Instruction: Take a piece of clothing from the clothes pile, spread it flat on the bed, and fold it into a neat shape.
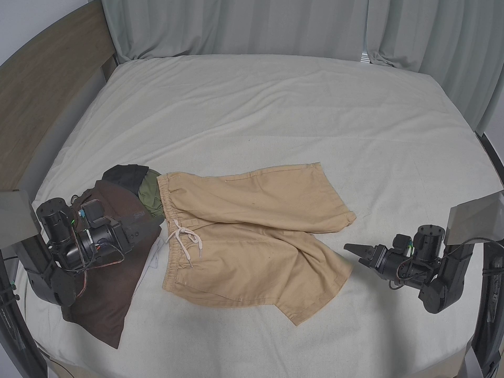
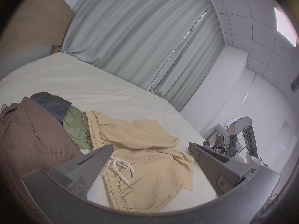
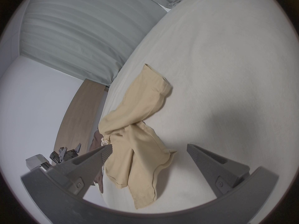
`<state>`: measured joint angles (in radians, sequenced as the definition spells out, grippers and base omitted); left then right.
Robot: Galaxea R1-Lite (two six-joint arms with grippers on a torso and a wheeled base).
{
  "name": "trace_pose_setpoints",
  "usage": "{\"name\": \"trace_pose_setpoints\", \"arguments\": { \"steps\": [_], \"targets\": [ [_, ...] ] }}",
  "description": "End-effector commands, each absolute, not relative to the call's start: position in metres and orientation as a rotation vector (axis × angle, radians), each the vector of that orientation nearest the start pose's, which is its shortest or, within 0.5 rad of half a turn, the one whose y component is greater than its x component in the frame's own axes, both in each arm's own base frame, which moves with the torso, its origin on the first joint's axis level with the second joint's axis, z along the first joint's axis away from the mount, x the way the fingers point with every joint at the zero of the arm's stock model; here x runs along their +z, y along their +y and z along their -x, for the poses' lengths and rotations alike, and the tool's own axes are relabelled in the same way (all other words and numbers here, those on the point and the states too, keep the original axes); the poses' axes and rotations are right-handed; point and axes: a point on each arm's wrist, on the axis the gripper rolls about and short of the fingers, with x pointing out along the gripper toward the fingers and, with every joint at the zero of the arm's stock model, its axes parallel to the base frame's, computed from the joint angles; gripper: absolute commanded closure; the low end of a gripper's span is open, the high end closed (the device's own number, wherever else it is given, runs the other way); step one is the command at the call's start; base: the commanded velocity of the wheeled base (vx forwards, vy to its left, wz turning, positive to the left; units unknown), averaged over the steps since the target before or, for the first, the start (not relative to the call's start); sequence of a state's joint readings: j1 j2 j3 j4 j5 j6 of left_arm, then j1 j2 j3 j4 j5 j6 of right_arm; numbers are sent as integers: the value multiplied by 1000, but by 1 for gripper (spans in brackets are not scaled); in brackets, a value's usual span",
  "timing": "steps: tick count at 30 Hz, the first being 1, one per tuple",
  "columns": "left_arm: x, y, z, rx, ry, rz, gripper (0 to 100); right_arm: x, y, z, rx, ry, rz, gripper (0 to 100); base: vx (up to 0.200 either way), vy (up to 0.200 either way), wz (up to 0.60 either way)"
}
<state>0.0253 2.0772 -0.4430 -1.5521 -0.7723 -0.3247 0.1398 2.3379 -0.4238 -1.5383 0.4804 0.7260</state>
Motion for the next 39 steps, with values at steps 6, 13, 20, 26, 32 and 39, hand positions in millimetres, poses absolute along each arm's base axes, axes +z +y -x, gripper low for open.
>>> {"name": "trace_pose_setpoints", "arguments": {
  "steps": [6, 13, 20, 26, 32, 39],
  "targets": [
    [67, -8, -307, -723, 225, 353, 0, -23, 71, -305, 464, 664, -814, 0, 0, 0, 0],
    [67, -9, -307, -725, 226, 352, 0, -28, 80, -303, 476, 695, -833, 0, 0, 0, 0],
    [67, -10, -307, -725, 226, 352, 0, -22, 86, -317, 454, 652, -909, 0, 0, 0, 0],
    [67, -11, -307, -730, 226, 350, 0, -19, 87, -322, 428, 635, -963, 0, 0, 0, 0],
    [60, -11, -309, -730, 231, 321, 0, -19, 86, -322, 420, 636, -972, 0, 0, 0, 0],
    [59, -13, -309, -737, 230, 307, 0, -22, 86, -325, 381, 612, -966, 100, 0, 0, 0]
  ]
}}
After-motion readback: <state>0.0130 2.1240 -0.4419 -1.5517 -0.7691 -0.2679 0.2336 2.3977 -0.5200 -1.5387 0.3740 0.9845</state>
